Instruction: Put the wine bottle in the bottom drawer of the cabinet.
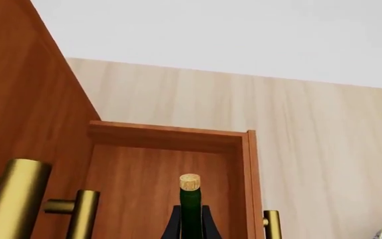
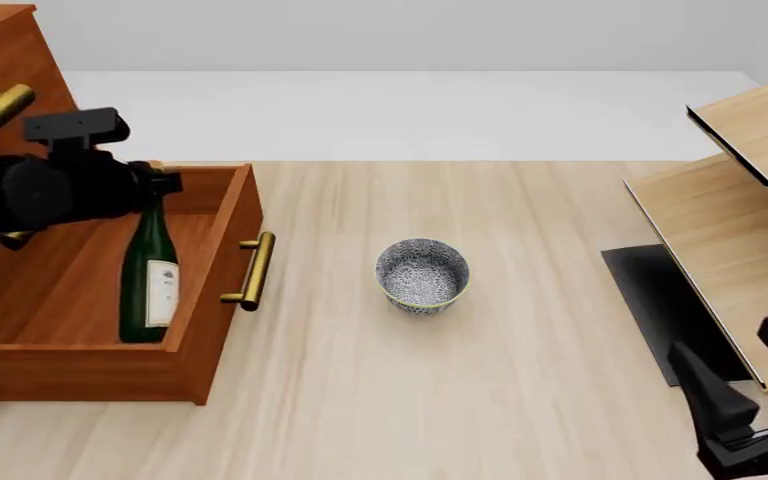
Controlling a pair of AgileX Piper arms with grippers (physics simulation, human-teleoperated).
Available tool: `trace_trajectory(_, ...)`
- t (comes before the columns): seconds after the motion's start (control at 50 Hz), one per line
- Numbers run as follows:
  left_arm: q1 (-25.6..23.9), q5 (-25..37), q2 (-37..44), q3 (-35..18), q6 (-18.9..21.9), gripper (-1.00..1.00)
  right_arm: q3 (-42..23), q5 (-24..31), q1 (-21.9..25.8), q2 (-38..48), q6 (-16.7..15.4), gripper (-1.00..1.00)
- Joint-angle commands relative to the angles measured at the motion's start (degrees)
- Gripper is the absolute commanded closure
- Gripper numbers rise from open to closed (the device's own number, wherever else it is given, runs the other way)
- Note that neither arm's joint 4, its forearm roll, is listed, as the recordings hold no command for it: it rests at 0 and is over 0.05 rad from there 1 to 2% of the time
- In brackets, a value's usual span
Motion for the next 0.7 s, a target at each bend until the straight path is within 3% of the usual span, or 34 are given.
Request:
trace_trajectory(0.02,-0.3,1.4,3.6,2.7,0.8,1.00,0.0,4.7,-0.1,-4.6,0.0,-1.00)
trace_trajectory(0.7,-0.4,3.0,6.4,-1.8,1.2,1.00,0.0,4.9,-0.4,-4.6,0.2,-1.00)
